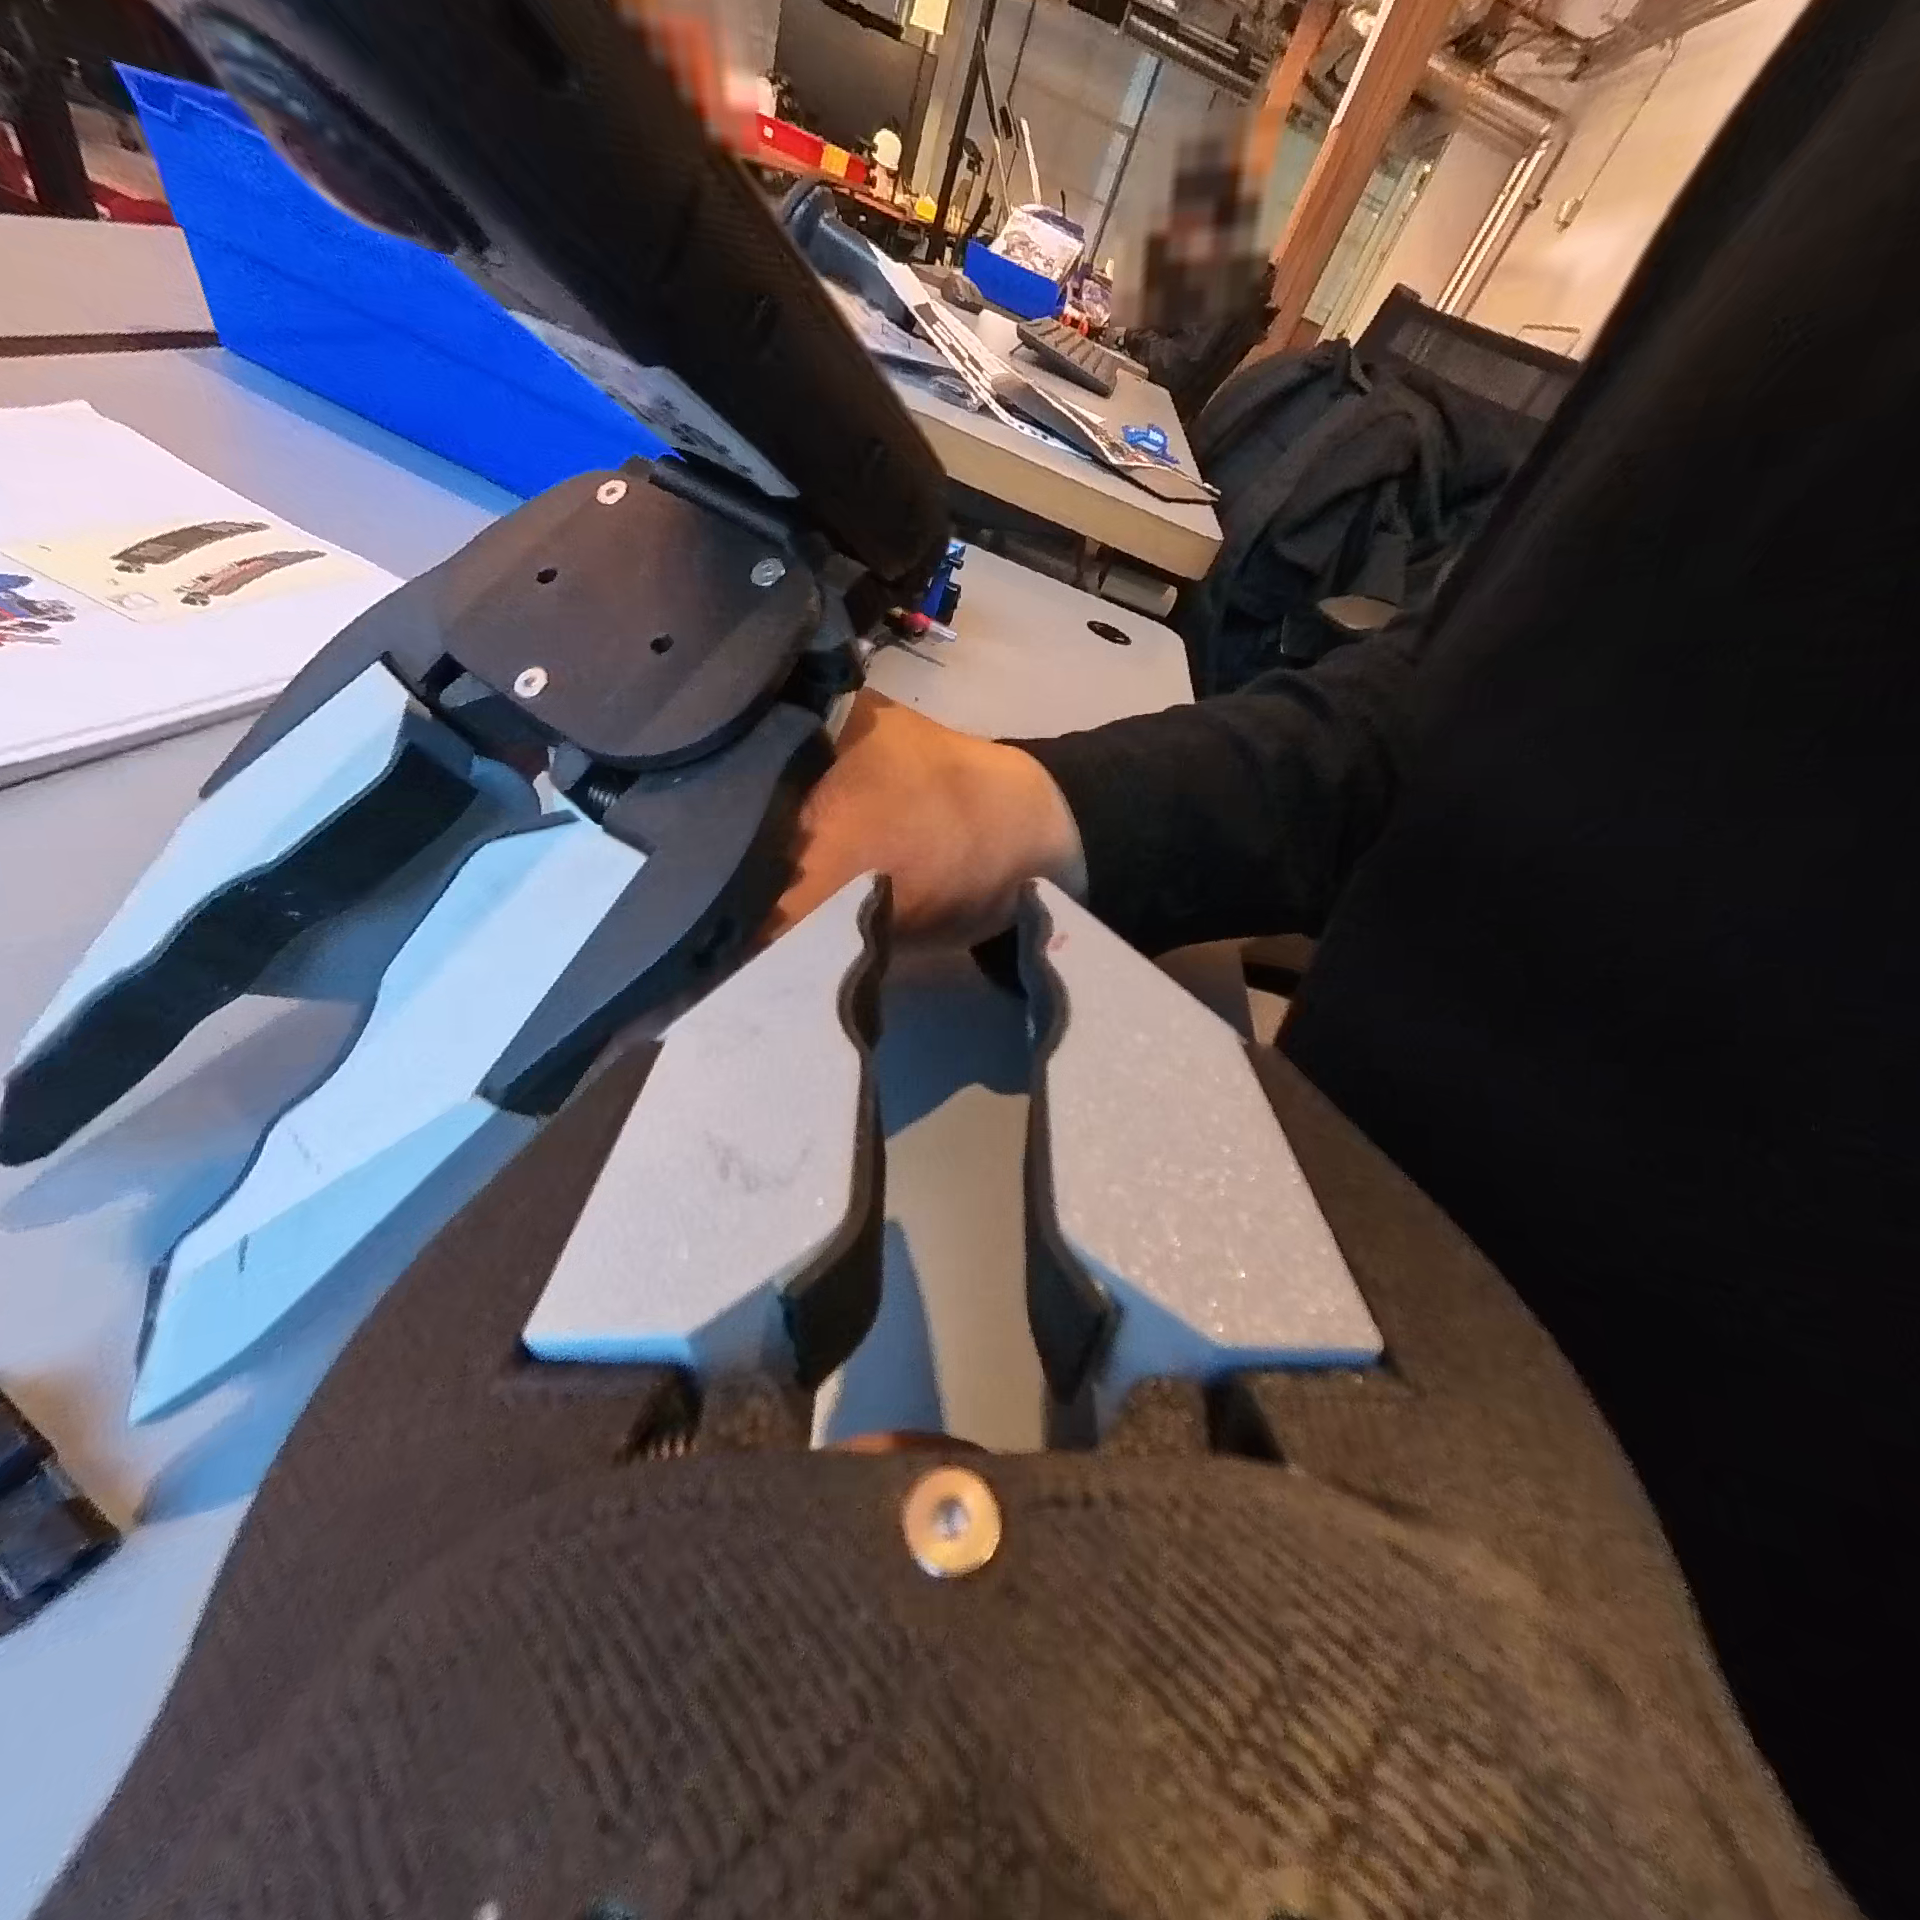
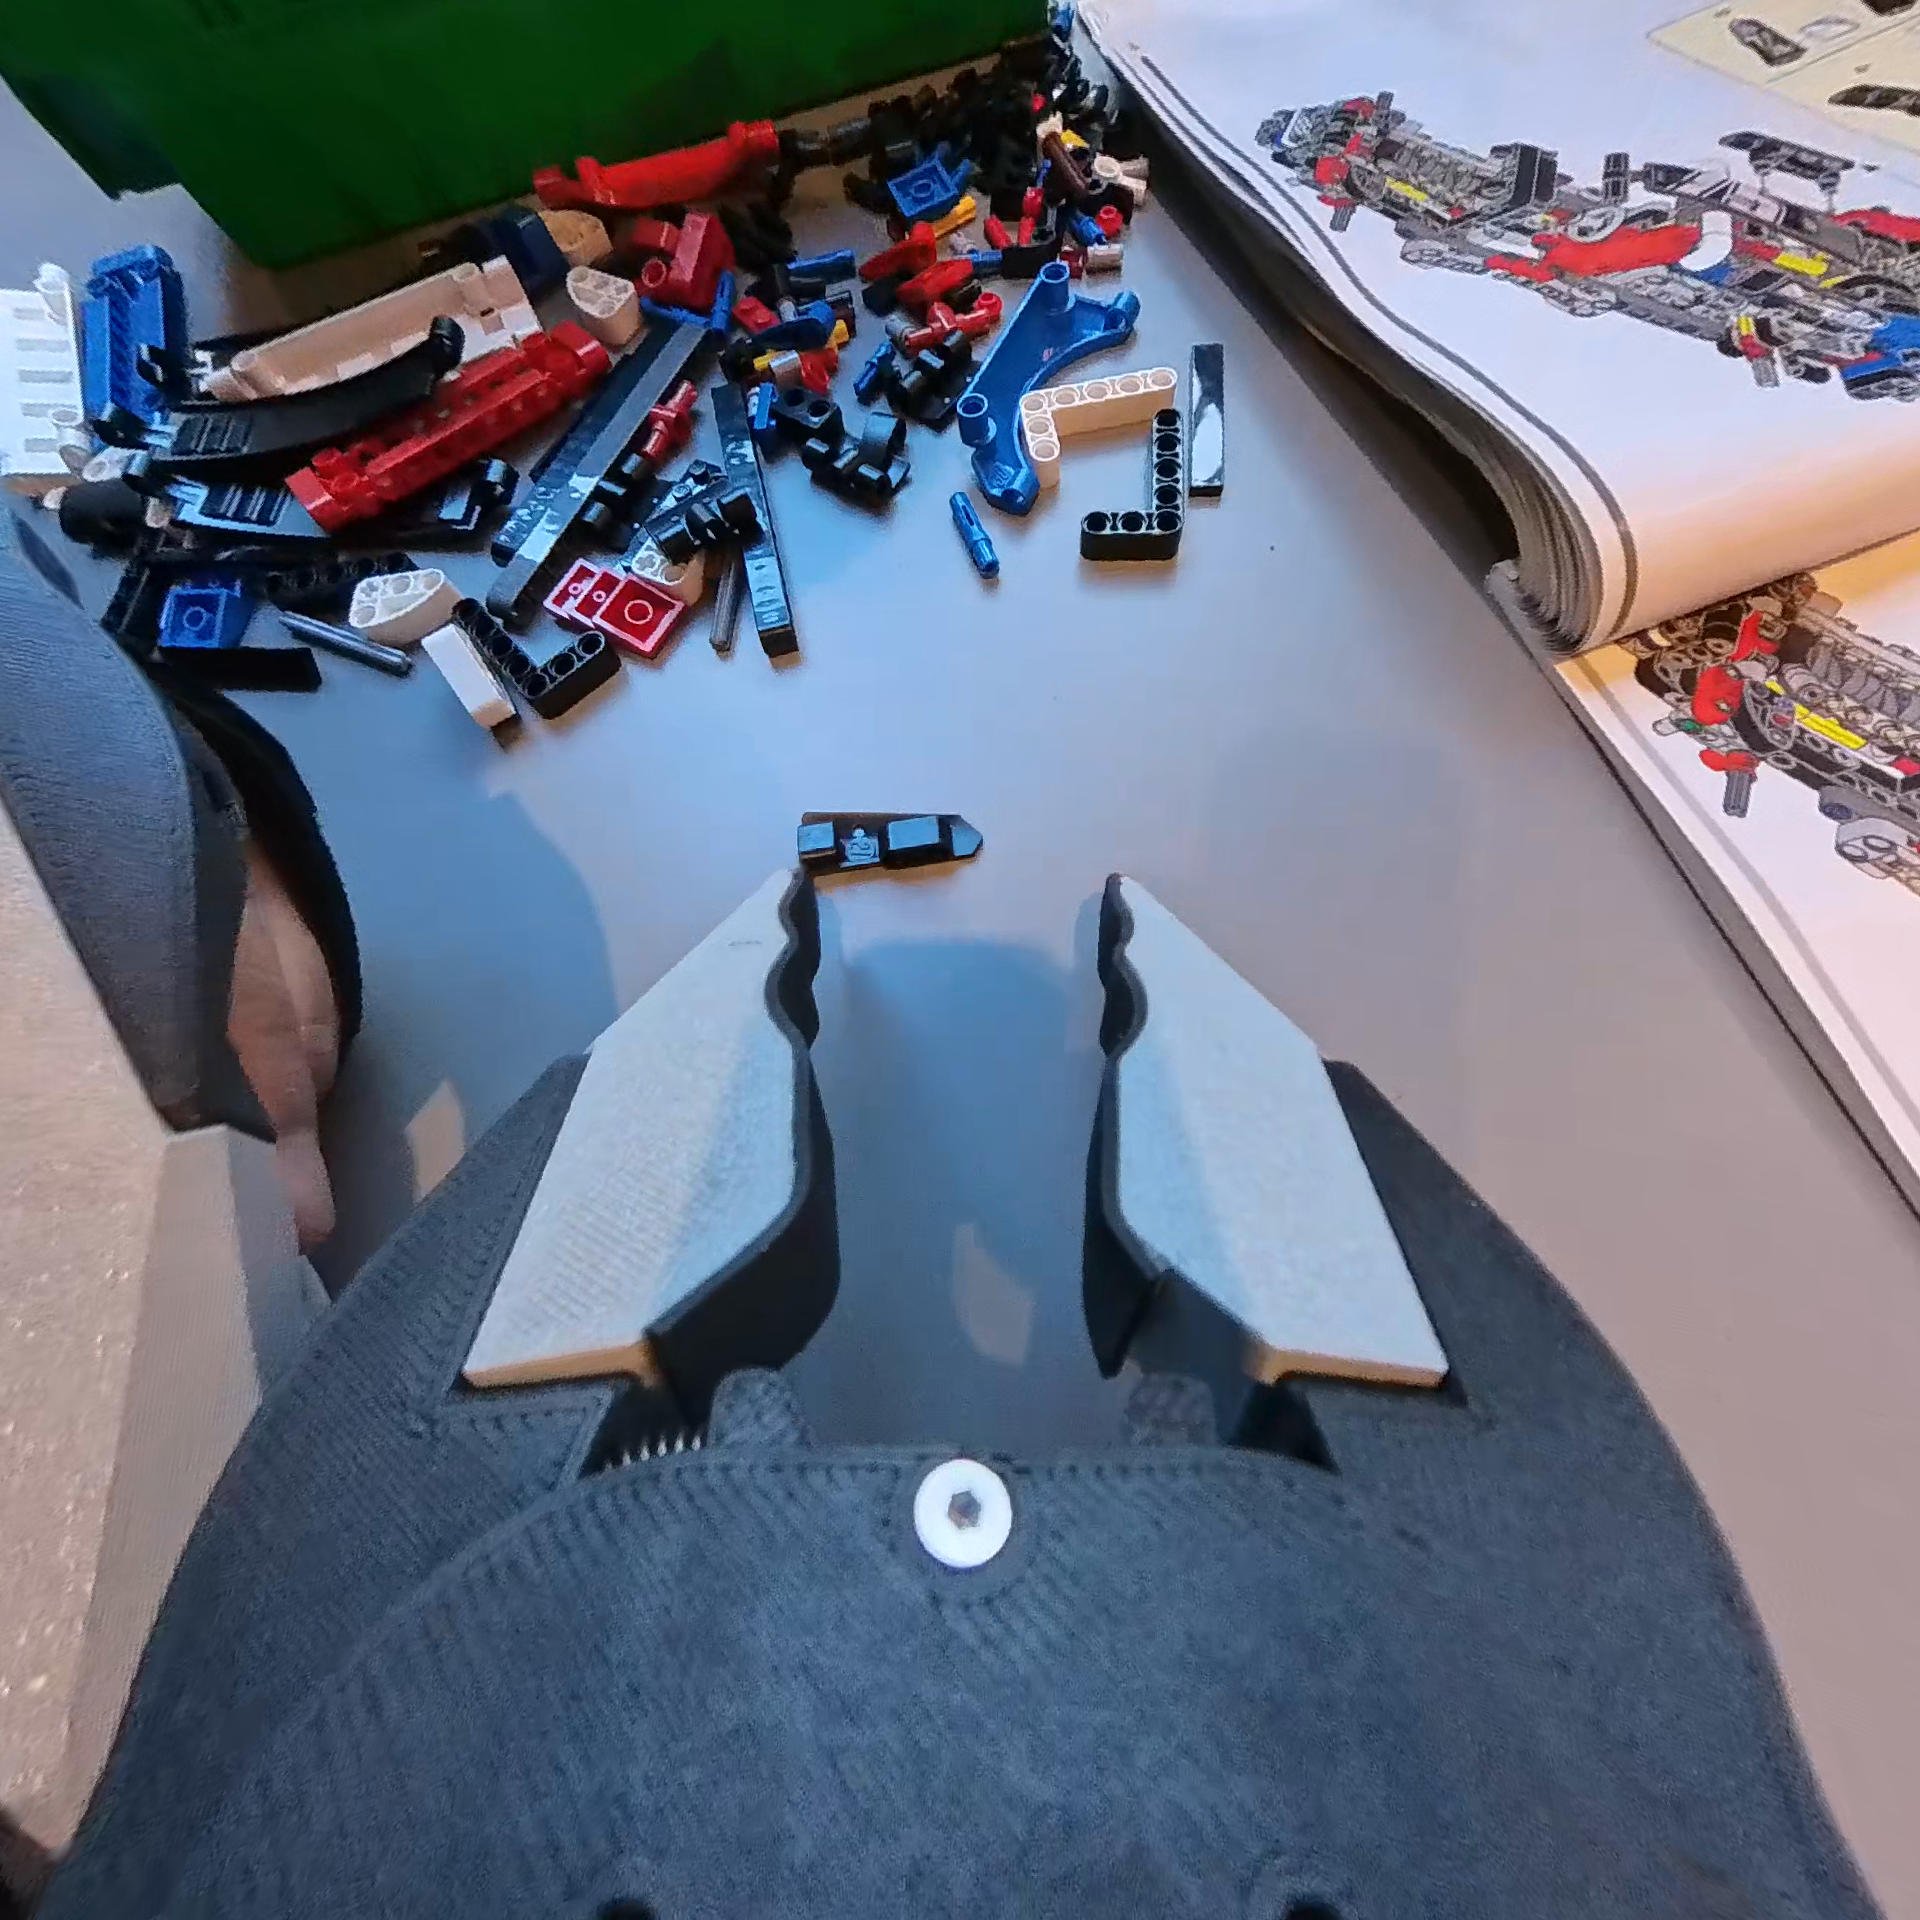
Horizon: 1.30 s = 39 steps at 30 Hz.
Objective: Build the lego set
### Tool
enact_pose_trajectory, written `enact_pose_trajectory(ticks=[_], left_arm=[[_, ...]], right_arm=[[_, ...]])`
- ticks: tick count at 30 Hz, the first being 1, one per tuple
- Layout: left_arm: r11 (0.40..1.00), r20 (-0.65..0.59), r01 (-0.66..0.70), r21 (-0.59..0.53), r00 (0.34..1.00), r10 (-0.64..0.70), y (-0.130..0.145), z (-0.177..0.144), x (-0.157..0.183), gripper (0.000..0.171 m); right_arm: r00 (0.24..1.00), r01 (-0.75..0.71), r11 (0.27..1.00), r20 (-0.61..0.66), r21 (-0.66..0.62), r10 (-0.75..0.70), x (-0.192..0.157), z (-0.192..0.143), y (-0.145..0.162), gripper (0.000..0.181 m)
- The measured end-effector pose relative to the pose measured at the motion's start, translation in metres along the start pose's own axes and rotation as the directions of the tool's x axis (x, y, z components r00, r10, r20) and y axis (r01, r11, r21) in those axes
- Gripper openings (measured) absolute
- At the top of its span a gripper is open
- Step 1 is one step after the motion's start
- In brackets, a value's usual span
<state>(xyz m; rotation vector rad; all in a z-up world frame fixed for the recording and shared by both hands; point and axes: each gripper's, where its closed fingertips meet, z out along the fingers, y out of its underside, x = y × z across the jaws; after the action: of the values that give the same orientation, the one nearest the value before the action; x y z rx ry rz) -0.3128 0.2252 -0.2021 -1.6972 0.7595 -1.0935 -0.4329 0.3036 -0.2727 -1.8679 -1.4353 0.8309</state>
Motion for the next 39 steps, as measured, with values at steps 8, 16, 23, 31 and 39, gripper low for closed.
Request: enact_pose_trajectory(ticks=[8, 16, 23, 31, 39], left_arm=[[0.999, 0.019, 0.016, 0.049, 1.0, -0.017, -0.009, -0.009, -0.014, 0.017], [0.993, -0.109, 0.009, -0.117, 0.994, -0.022, 0.014, 0.007, 0.011, 0.027], [0.982, -0.225, -0.001, -0.187, 0.973, -0.041, 0.025, 0.003, 0.033, 0.039], [0.997, -0.169, 0.075, -0.019, 0.983, -0.077, 0.007, -0.045, 0.027, 0.04], [0.998, -0.113, 0.069, 0.001, 0.991, -0.068, 0.009, -0.058, 0.016, 0.037]], right_arm=[[1.0, -0.003, 0.999, -0.004, 0.036, 0.003, 0.005, 0.001, -0.008, 0.048], [0.999, -0.002, 0.999, -0.035, 0.038, 0.004, 0.023, -0.003, -0.007, 0.049], [1.0, -0.028, 0.999, -0.012, 0.046, 0.028, 0.012, -0.009, -0.005, 0.048], [0.996, 0.09, 0.995, -0.016, -0.048, -0.091, -0.02, 0.014, -0.004, 0.049], [0.979, 0.201, 0.97, 0.008, -0.138, -0.202, -0.012, 0.022, 0.002, 0.029]])
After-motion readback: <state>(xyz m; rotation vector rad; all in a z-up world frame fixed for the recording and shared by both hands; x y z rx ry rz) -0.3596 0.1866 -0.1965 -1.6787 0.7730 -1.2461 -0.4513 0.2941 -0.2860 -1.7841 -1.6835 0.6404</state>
